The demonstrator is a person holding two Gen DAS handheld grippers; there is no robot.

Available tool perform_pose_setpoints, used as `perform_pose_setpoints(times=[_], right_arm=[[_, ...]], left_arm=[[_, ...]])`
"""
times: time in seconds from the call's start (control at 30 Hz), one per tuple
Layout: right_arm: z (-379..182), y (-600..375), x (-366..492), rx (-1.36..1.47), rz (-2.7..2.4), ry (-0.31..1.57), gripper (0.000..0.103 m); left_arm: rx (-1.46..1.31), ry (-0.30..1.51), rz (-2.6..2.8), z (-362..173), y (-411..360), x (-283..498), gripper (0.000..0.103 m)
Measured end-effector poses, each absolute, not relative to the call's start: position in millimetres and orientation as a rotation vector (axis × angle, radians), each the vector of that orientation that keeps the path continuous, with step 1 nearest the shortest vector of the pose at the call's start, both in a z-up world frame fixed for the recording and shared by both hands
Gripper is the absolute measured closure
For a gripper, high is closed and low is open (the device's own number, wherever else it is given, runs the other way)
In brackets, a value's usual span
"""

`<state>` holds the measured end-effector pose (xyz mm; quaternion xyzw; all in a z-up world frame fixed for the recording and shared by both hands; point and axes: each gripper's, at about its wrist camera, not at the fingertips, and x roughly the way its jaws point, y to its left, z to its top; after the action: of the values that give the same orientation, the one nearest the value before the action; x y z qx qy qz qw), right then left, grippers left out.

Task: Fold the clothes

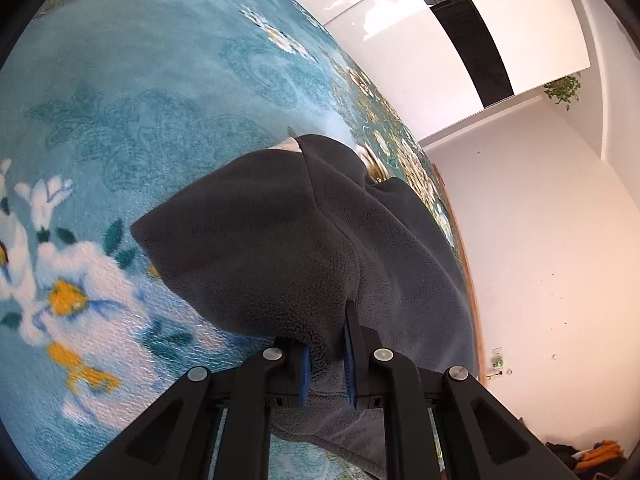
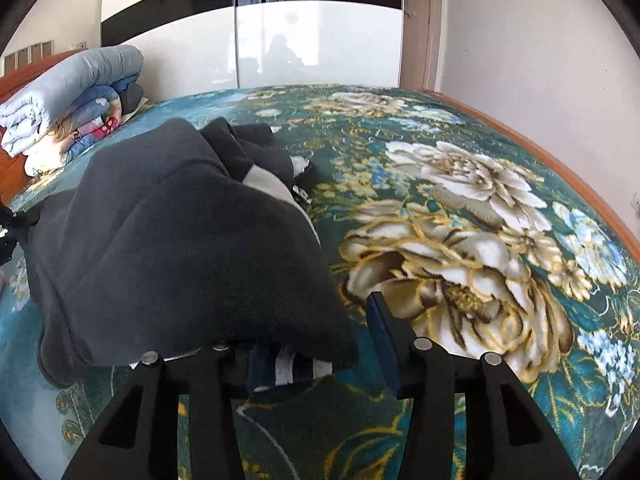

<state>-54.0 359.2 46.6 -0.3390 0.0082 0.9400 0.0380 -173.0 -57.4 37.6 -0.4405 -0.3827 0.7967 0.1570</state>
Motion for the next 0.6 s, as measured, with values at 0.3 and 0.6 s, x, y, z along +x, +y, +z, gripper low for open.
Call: perform_pose_setpoints(times=[0.3, 0.6], right_arm=[[130, 350, -30, -0.729, 2.887, 0.169, 0.093], [298, 320, 69, -0.313, 2.908, 0.081, 0.094]], left_arm=[[-1.112, -0.932, 2.412, 105, -57, -139, 0.09], [-0.716, -0.814, 2.452, 274, -74, -46, 0.09]])
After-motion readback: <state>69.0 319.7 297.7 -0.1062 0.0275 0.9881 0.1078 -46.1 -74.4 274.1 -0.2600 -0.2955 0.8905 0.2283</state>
